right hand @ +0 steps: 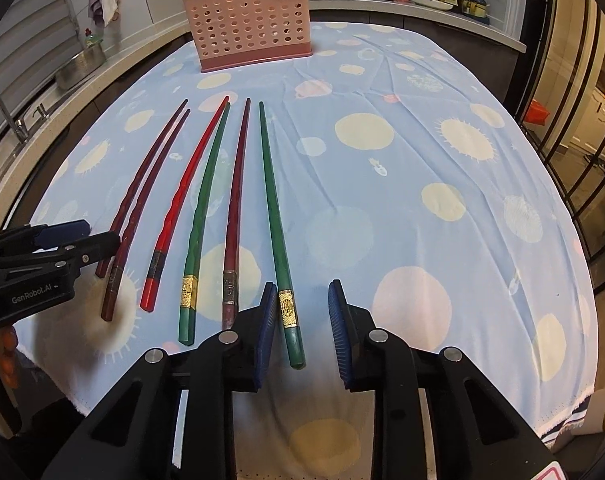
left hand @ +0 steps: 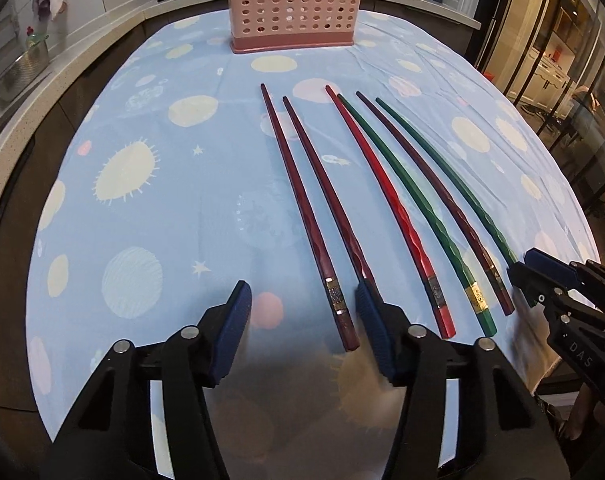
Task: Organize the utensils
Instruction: 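Close left gripper on dark-brown chopstick while right gripper closes on green chopstick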
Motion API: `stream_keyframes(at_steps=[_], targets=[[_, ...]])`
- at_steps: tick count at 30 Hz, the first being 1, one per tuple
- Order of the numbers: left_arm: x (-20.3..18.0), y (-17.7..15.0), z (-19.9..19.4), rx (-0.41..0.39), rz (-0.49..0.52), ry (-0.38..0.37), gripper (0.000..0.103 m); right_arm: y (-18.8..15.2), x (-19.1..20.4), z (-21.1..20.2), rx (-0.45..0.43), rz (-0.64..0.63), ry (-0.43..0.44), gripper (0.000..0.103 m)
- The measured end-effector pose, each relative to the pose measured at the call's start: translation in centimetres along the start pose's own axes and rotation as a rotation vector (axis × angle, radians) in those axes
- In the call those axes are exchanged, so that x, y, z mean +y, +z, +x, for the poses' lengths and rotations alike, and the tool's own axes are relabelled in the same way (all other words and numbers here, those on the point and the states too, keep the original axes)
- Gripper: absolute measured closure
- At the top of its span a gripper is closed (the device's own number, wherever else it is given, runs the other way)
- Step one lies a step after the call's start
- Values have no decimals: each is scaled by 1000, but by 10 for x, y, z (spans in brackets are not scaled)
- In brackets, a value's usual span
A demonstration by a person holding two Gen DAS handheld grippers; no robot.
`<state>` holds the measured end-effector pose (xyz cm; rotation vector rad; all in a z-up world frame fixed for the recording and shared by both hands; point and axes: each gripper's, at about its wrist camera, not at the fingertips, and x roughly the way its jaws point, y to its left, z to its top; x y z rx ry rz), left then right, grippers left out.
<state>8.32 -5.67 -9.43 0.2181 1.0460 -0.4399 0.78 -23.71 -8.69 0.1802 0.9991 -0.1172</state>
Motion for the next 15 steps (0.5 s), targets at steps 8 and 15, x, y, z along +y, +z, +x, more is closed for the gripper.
stream_keyframes(at_steps=[8, 15], targets=[[4, -2, -2, -19, 13, 8, 75, 1, 0, 1, 0, -2, 4, 88], [14, -3, -3, -23, 9, -9, 87, 0, 3, 1, -2, 1, 1, 93]])
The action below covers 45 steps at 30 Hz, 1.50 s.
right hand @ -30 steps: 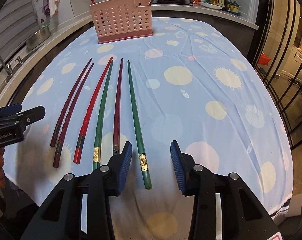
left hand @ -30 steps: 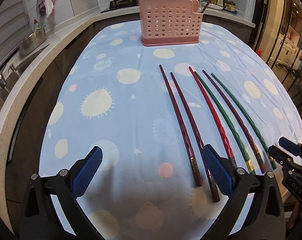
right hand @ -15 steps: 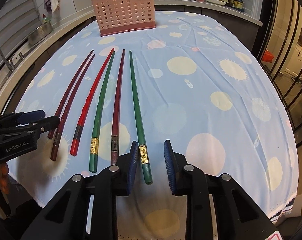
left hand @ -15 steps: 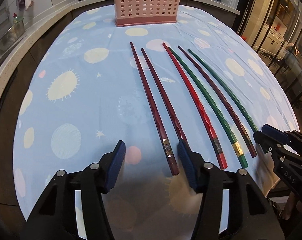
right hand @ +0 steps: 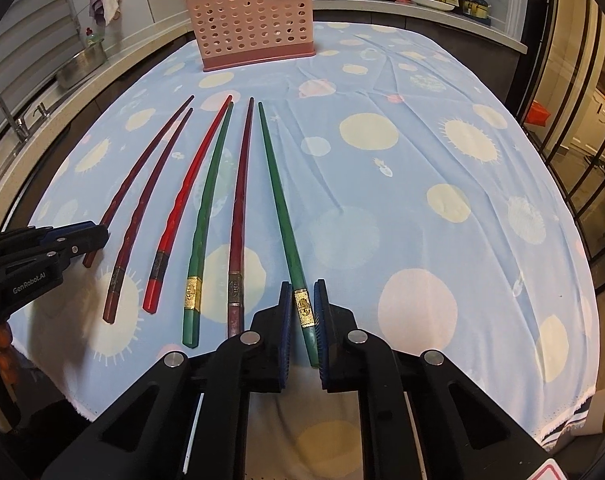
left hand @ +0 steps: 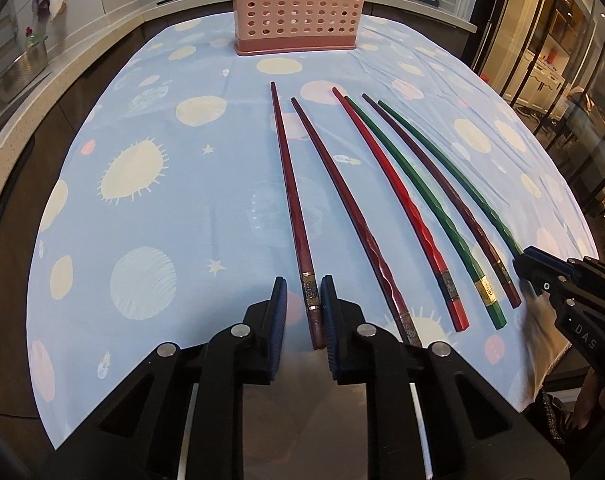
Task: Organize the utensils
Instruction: 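Close left gripper on dark-brown chopstick while right gripper closes on green chopstick, then lift both chopsticks and carry them over the pink holder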
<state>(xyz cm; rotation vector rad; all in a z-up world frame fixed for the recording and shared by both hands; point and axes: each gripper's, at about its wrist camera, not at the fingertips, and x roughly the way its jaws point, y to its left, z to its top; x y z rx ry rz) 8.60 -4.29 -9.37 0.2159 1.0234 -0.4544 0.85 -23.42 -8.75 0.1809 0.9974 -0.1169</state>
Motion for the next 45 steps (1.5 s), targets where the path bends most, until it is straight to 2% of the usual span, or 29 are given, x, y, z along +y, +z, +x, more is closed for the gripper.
stream_keyframes(at_steps=[16, 17, 21, 24, 34, 45], targets=[[19, 1, -3, 3, 16, -33, 91, 3, 24, 2, 8, 9, 6, 95], [21, 1, -3, 4, 16, -37, 95, 3, 26, 2, 8, 9, 6, 95], [26, 1, -7, 15, -1, -84, 96, 4, 27, 0, -7, 11, 7, 96], [25, 1, -14, 0, 5, -89, 96, 7, 25, -9, -22, 29, 29, 96], [34, 26, -58, -117, -14, -86, 96, 44, 18, -63, -170, 25, 37, 96], [36, 89, -104, -294, 3, -75, 96, 117, 7, -114, -372, 24, 97, 96]])
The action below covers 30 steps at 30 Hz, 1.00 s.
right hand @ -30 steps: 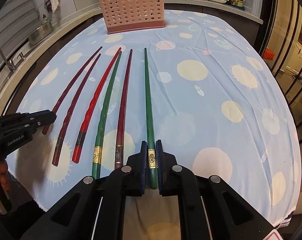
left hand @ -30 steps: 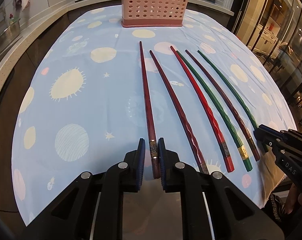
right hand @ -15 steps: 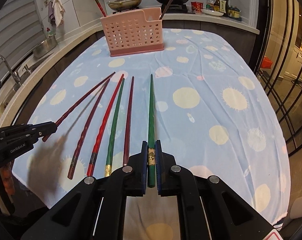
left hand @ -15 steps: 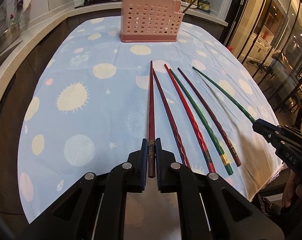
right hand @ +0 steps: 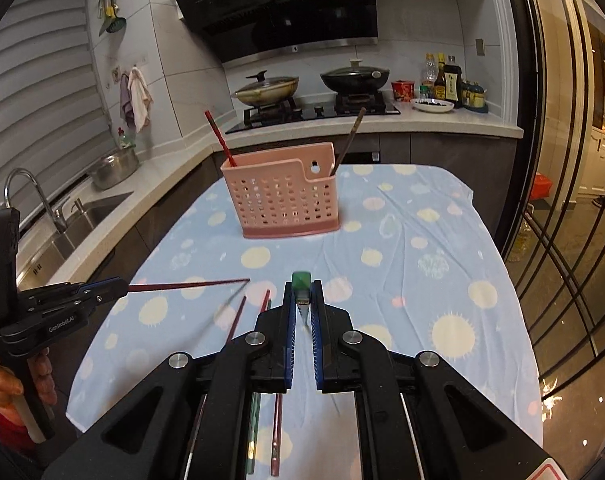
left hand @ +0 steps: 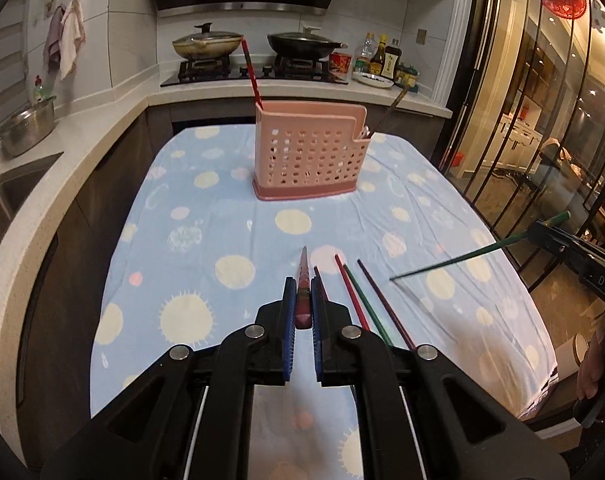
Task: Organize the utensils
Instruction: 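Lift both chopsticks and carry them over the pink holder, then lower both chopsticks into the pink holder and open both grippers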
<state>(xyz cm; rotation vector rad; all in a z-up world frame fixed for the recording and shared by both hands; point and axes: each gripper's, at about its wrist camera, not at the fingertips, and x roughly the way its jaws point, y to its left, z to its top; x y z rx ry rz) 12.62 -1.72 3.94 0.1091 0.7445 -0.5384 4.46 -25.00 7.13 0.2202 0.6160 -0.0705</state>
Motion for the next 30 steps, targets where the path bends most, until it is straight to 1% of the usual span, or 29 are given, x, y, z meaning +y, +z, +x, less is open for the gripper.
stream_keyframes(at_steps=[13, 18, 24, 30], targets=[[-14, 113, 8, -158, 76, 26, 96, 106, 2, 23, -156, -39, 43, 96], [-19, 159, 2, -238, 91, 34, 96, 153, 0, 34, -221, -38, 52, 96], [-26, 213, -3, -332, 108, 36, 96, 204, -1, 57, -263, -22, 68, 96], [-25, 260, 12, -365, 92, 21, 96, 242, 8, 88, -280, -30, 67, 96]])
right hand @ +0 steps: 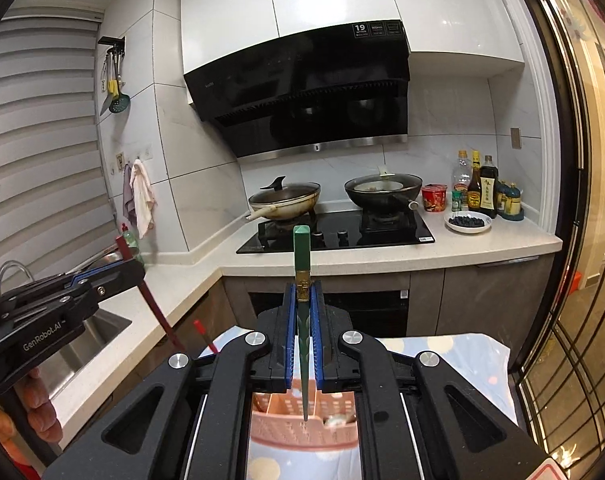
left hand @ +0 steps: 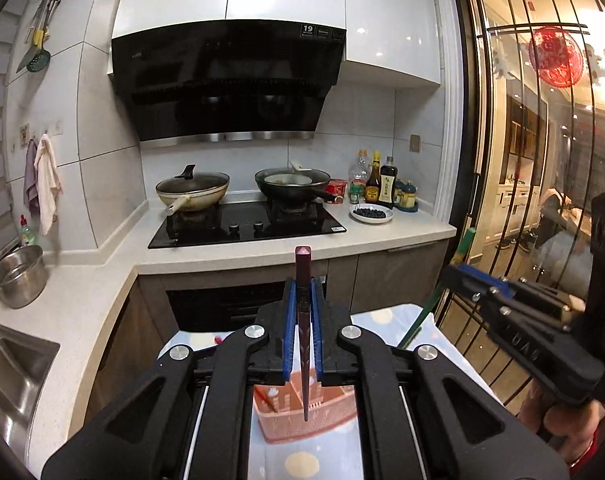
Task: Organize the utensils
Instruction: 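Lower both chopsticks into the pink holder and open both grippers, then move both open grippers back to the remaining chopsticks on the cloth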
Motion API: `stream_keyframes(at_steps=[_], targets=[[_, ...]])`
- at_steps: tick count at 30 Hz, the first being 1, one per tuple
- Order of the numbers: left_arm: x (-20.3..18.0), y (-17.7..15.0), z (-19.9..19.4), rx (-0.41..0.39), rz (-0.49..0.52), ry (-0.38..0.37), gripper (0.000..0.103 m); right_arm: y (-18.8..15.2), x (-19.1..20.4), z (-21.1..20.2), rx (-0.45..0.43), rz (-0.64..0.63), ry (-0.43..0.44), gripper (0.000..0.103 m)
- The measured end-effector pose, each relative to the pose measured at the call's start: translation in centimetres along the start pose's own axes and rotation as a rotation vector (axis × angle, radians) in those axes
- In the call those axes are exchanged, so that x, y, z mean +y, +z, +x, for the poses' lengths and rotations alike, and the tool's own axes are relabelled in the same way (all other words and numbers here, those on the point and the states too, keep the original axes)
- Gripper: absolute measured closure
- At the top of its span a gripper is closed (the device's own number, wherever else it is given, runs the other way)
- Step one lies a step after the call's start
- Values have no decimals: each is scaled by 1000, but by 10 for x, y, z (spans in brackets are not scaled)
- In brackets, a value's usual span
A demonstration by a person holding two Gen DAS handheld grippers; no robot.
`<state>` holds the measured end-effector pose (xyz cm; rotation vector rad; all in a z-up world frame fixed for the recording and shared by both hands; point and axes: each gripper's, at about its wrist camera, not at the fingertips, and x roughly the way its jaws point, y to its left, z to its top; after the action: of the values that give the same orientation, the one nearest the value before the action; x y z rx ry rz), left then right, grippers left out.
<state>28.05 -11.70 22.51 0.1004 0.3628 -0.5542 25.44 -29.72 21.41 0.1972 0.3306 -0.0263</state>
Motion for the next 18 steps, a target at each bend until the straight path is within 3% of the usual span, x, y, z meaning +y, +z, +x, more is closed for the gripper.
stream_keyframes(at_steps=[6, 13, 15, 16, 17, 18], targets=[[5, 7, 39, 25, -22, -19, 96, 3, 6, 43, 41, -3, 16, 96], [9, -15, 78, 113, -43, -8, 94, -28, 9, 84, 153, -26, 17, 96], [9, -23, 83, 132, -43, 15, 76, -36, 8, 87, 169, -23, 7, 87], [9, -27, 83, 132, -44, 34, 57, -38, 7, 85, 168, -22, 3, 77], [8, -32, 82, 126, -41, 52, 47, -40, 7, 81, 162, -20, 1, 72], [7, -35, 79, 121, -34, 71, 45, -42, 8, 79, 155, -20, -3, 66]])
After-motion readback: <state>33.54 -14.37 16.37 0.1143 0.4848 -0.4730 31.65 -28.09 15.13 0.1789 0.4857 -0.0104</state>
